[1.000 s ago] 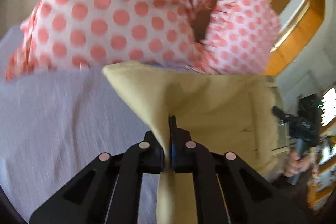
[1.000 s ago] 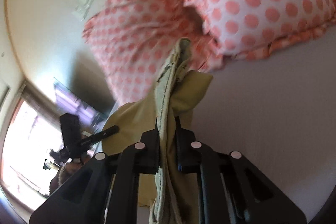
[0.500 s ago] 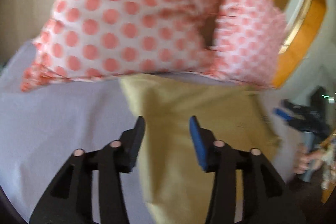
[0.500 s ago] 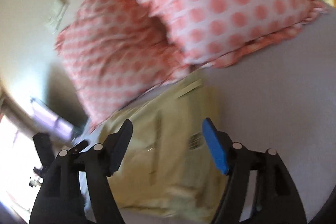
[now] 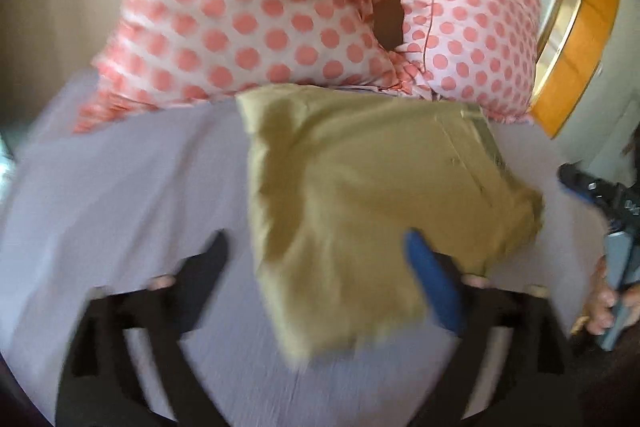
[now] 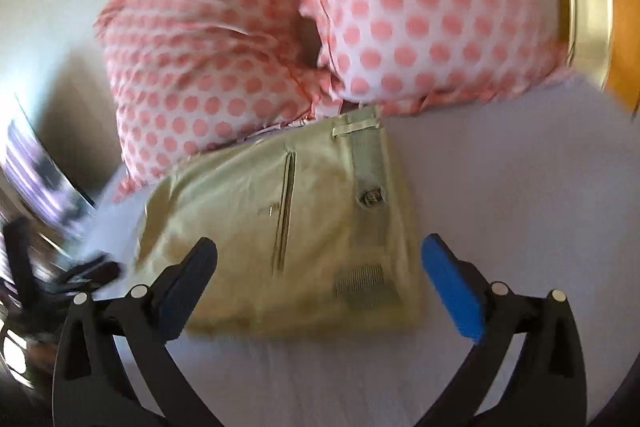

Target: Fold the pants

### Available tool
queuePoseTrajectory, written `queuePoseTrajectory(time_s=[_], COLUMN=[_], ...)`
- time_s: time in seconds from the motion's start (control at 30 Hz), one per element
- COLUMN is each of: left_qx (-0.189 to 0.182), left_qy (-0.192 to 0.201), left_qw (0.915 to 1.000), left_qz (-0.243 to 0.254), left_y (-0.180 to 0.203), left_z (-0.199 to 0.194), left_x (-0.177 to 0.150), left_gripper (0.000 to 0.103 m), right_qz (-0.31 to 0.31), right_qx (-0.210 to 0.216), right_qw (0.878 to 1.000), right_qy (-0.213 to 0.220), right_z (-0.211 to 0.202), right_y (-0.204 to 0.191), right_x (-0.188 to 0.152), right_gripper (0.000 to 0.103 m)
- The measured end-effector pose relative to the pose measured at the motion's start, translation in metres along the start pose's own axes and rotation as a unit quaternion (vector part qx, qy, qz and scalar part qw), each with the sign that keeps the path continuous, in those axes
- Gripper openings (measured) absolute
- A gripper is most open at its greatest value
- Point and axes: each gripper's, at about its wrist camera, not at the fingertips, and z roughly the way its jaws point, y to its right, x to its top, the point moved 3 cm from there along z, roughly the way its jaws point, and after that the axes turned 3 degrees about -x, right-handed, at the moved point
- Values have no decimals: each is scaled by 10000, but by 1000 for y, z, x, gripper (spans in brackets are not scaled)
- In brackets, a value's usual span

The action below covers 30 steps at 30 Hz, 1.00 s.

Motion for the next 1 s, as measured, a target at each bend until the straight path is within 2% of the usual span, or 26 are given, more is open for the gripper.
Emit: queuePoseTrajectory(time_s=[0.1, 0.17, 0.27, 0.47, 0.57, 1.0], left_qx=[498, 534, 598, 657, 780, 765], left_qy=[312, 279, 168, -109, -34, 88], left_qw=[9979, 9979, 9980, 9978, 9969, 9970], left_qz=[260, 239, 108, -2, 80, 113], left_y=[16, 19, 19, 13, 16, 17], left_z=[-33, -38, -33, -9, -10, -12], left_x=[-43, -68, -85, -96, -101, -102], left_gripper=[101, 101, 101, 101, 101, 101], right_qz=[-400, -517, -625, -1021, -925, -834], right_qx=[-99, -356, -534, -812, -839, -874], right_qw=[9991, 9980, 9963, 9908, 9908, 9914], right_qy=[86, -25, -244, -356, -530, -512], right_z=[-18, -12, 4, 16, 22, 20], right_y=[-16, -26, -37, -56, -54, -52], right_x=[-43, -67, -88, -100, -105, -107], right_gripper=[102, 102, 102, 102, 102, 102])
